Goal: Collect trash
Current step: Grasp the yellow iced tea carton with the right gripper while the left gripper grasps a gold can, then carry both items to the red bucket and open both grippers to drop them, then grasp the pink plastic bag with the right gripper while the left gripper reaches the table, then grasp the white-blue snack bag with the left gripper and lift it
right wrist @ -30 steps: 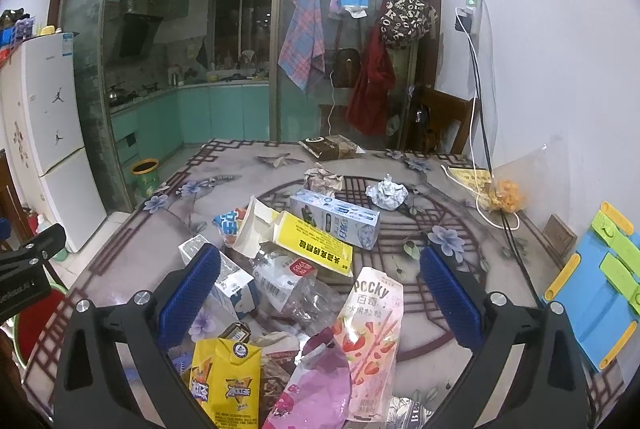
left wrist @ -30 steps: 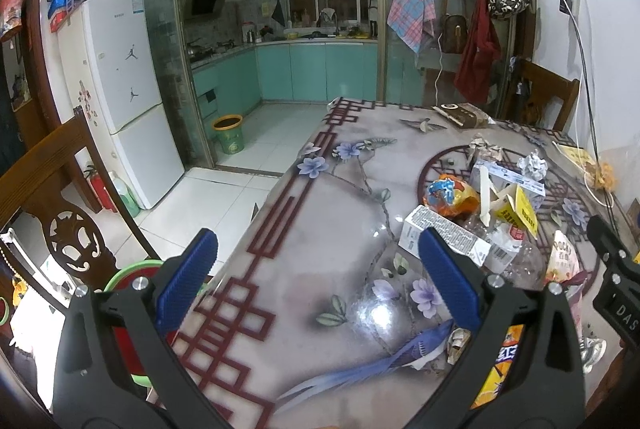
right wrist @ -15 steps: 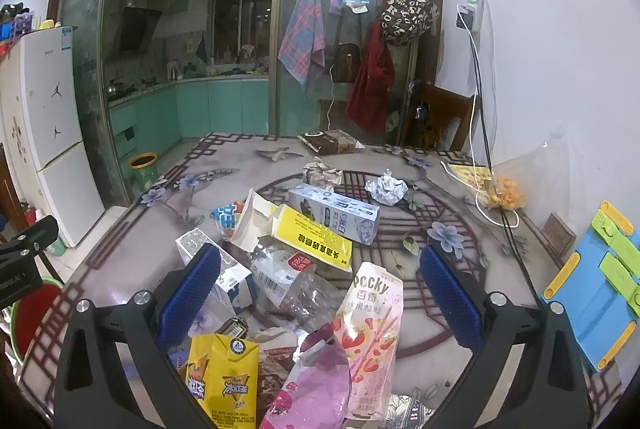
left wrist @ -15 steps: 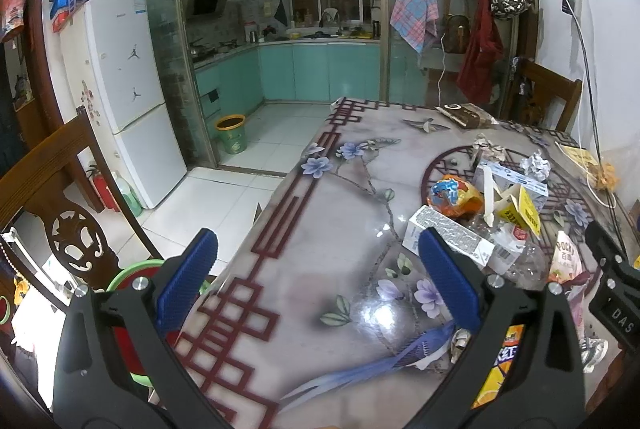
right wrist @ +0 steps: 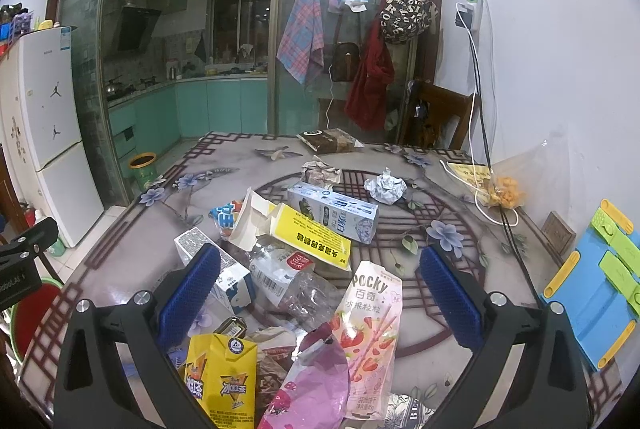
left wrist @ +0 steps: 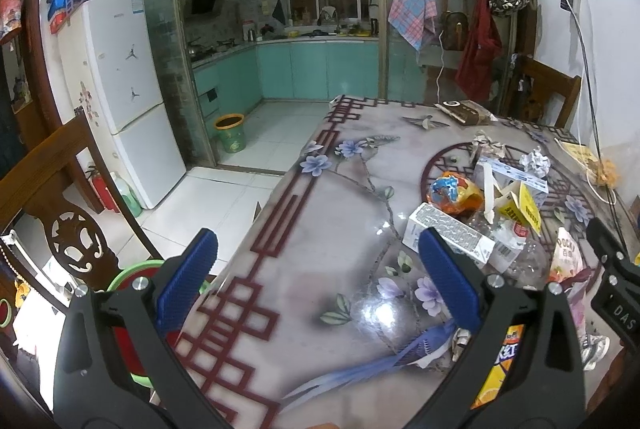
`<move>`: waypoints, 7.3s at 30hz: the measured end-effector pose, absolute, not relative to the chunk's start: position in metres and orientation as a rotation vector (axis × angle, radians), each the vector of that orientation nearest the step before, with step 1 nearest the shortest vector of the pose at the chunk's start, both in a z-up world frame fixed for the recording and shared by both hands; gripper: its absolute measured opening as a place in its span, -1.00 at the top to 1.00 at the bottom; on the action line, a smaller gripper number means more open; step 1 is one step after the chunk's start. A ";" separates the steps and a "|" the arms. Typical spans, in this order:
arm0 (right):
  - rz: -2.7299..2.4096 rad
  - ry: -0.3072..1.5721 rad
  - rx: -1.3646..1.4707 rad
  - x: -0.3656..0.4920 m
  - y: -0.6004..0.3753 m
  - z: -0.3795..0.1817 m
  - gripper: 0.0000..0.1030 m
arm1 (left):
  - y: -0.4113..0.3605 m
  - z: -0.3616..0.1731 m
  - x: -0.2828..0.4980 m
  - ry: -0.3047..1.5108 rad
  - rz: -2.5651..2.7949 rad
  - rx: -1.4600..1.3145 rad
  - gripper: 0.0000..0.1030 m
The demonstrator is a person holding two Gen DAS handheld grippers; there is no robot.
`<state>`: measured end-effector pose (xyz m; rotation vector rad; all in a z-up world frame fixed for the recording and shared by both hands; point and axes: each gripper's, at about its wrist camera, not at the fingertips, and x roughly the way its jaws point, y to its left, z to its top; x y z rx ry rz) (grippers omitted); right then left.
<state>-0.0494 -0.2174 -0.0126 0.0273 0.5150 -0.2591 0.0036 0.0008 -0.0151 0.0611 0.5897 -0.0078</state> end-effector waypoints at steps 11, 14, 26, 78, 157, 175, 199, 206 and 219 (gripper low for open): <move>-0.259 0.519 0.028 -0.051 -0.218 -0.015 -0.87 | -0.001 -0.019 0.007 0.627 -0.024 0.036 -0.92; -0.257 0.527 0.027 -0.051 -0.219 -0.017 -0.87 | -0.003 -0.019 0.006 0.628 -0.033 0.034 -0.92; 0.106 0.956 0.012 -0.037 -0.181 -0.067 -0.86 | 0.005 -0.023 0.003 0.551 0.053 0.095 -0.92; 0.014 0.708 0.213 -0.051 -0.238 -0.009 0.25 | 0.004 -0.036 0.030 0.813 -0.356 0.034 0.66; 0.048 1.074 0.343 -0.012 -0.261 -0.082 -0.51 | -0.015 -0.071 0.010 0.917 -0.396 0.063 -0.67; -0.061 0.894 0.276 -0.023 -0.276 -0.052 0.45 | -0.073 -0.094 -0.035 1.004 -0.683 0.212 -0.68; -0.050 0.892 0.369 -0.025 -0.287 -0.053 0.39 | -0.102 -0.112 -0.060 1.001 -0.681 0.273 0.77; -0.044 0.880 0.361 -0.025 -0.285 -0.051 0.39 | -0.071 -0.073 -0.042 0.889 -0.633 0.155 0.77; -0.037 0.799 0.224 -0.036 -0.257 -0.031 0.39 | -0.005 -0.032 -0.006 0.790 -0.472 0.028 0.77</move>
